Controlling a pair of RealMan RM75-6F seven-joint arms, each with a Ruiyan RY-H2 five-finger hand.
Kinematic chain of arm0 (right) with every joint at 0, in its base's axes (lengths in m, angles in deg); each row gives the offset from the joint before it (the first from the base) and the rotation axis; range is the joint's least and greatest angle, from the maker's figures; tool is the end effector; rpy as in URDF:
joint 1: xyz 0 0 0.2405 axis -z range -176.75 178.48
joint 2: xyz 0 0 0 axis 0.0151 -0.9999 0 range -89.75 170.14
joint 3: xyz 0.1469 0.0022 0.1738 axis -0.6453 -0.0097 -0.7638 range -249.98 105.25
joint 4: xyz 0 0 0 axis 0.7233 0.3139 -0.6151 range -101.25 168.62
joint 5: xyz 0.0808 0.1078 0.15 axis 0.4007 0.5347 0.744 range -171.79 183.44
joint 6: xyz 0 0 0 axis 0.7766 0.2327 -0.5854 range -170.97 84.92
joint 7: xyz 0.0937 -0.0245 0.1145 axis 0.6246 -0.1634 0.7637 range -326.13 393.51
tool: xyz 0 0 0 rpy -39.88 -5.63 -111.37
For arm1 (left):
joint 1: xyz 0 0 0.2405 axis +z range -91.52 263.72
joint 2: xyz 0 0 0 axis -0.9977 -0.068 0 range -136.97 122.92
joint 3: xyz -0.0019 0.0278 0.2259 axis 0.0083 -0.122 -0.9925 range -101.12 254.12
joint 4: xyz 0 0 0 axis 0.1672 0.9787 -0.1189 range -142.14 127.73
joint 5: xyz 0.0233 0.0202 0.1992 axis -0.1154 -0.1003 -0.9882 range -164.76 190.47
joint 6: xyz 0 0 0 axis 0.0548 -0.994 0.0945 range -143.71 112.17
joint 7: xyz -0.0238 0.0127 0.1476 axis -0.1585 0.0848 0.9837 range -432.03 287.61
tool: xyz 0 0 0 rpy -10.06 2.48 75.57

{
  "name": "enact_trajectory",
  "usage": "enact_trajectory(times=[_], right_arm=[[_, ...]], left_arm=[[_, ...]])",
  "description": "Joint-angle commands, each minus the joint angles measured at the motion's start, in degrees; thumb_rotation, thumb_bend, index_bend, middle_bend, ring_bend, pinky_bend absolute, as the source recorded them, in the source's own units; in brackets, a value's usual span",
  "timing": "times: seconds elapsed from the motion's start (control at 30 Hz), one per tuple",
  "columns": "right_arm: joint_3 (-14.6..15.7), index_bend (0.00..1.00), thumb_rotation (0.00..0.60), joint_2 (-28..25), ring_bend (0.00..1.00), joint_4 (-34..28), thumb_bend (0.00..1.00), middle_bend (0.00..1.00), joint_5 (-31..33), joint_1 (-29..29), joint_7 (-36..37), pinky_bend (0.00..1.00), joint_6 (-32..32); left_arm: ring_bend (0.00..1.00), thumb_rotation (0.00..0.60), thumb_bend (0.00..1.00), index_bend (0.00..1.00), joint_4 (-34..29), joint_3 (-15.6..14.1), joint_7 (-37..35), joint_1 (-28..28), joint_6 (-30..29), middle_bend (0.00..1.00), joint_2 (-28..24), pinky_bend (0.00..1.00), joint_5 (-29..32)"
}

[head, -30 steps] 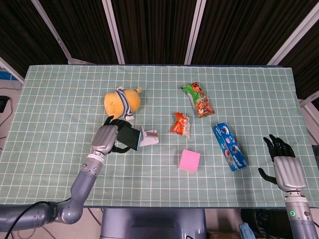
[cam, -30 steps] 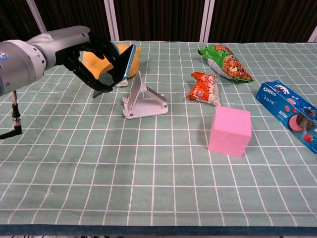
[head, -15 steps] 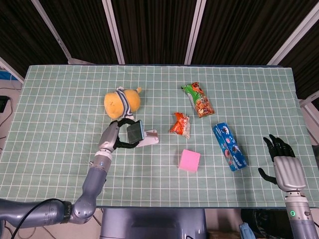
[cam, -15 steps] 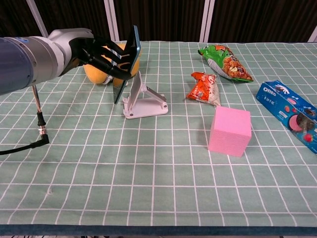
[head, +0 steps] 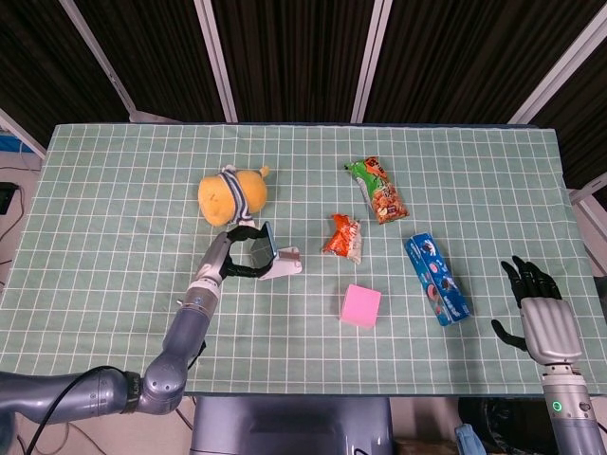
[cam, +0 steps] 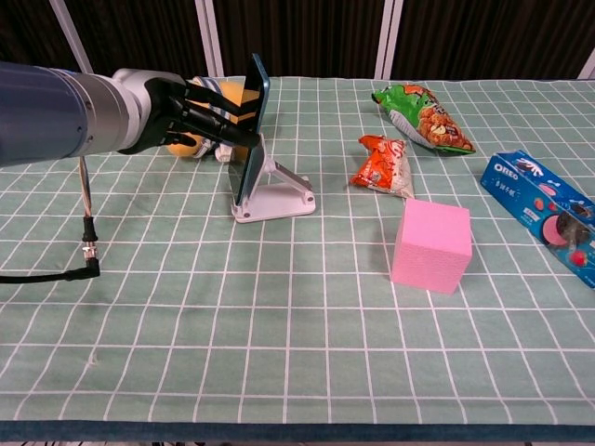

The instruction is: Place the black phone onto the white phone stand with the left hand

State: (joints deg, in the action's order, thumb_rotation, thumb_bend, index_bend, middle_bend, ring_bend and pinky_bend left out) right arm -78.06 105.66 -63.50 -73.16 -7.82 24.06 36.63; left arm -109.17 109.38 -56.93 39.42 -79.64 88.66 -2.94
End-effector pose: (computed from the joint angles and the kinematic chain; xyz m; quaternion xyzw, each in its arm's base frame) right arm -0.2671 -0.2097 0.1394 0.5984 -0.3944 0.3588 0.5981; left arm -0.0526 0.3290 -0.0107 -0.4082 -0.7481 -0.4288 0.2998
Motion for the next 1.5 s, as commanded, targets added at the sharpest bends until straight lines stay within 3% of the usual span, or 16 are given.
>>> enact_trajectory(times=[0.03,1.27,1.5], right_arm=[[0.0,0.0,0.6,0.0,0.0,0.0,0.37,0.0,0.0,0.0,0.0,0.14,0.0],[0.0,0.0,0.6,0.1,0.0,0.0,0.37,0.0,0.1,0.0,-0.2,0.14,0.1],[0.0,0.0,0.6,0.1,0.0,0.0,0.37,0.0,0.1,0.0,-0.4,0.14,0.1]], left_arm=[[0.16,0.6,0.5,0.64,0.5,-0.1,-0.4,-0.5,1.3,0.7,-0.5,0.0,0.7],[0.16,0.6,0.49,0.63,5.4,-3.4,-4.8,-3.6,8.7,0.69,-3.6,0.0,3.7],[0.16,0.6,0.48,0.59,5.6,-4.5,-5.1,-4.0,9.6,0.66,-4.1,0.0,3.9]])
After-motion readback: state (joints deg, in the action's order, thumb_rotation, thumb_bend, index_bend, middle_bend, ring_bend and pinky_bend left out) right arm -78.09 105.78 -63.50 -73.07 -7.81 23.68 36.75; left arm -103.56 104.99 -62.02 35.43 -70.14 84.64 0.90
